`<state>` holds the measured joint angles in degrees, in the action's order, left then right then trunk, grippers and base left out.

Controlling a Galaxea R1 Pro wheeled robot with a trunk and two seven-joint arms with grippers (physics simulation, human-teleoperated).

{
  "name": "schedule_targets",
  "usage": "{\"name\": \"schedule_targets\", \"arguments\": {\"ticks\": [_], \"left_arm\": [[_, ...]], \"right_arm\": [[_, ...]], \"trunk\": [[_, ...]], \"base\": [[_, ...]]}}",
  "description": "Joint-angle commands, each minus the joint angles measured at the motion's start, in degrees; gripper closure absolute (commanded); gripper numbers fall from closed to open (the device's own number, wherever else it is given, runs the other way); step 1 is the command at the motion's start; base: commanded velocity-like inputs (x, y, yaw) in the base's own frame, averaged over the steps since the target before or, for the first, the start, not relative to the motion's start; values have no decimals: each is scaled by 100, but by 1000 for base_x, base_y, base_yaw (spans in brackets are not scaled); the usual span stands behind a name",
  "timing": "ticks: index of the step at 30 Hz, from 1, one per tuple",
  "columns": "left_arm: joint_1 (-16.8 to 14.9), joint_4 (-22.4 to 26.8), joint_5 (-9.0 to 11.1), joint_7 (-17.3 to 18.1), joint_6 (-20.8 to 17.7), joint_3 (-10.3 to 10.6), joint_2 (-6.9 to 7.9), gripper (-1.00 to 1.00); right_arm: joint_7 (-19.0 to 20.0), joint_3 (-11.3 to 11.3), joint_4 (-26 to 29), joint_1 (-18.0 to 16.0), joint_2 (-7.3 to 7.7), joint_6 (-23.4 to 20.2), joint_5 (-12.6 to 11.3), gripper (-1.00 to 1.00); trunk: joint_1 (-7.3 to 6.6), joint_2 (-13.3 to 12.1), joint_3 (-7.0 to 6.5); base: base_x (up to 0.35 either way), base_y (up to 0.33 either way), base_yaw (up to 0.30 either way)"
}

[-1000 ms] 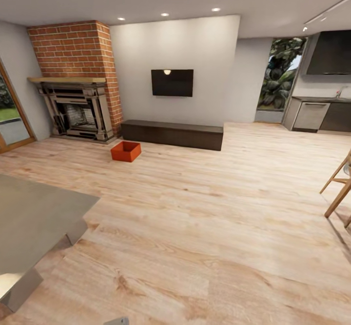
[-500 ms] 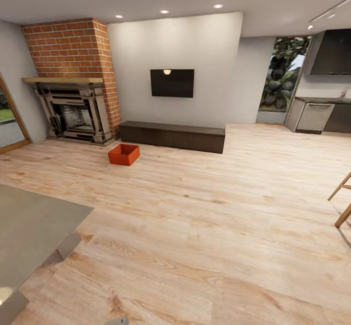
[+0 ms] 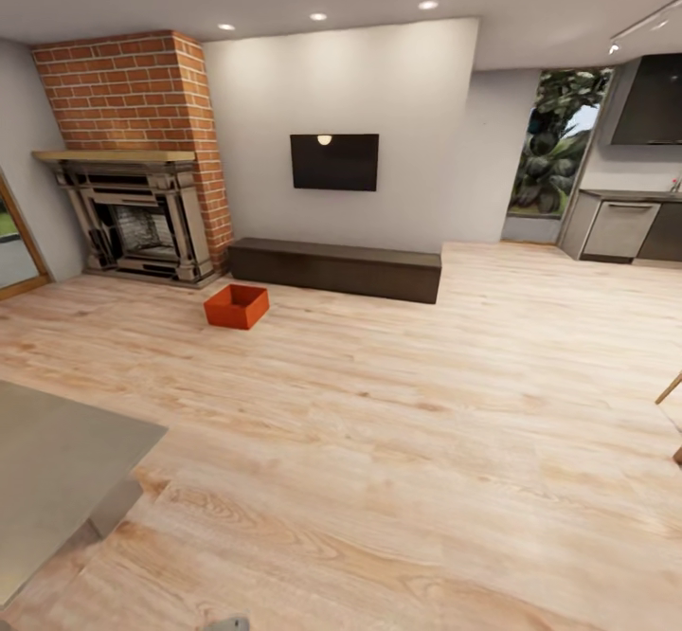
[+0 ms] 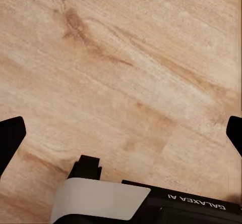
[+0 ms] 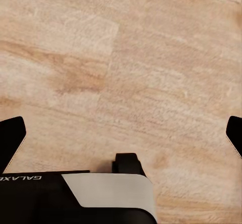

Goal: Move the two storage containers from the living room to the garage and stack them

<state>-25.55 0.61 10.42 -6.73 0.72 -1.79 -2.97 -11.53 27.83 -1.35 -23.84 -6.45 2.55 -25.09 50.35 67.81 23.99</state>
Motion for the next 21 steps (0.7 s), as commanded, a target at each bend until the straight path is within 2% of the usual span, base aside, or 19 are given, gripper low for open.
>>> {"name": "schedule_targets", "arguments": {"ticks": [1,21], "left_arm": [[-3,0,31,-12,7,-14,-2,-100],[-3,0,31,-12,7,-14,-8,-100]], "right_arm": [[-7,48,-14,-6,-5,26,-57,-100],[-7,52,-14,-6,-4,26,-57,-100]], "trunk": [[4,3,6],[4,3,6]], "base": [[338,0,0],[338,0,0]]}}
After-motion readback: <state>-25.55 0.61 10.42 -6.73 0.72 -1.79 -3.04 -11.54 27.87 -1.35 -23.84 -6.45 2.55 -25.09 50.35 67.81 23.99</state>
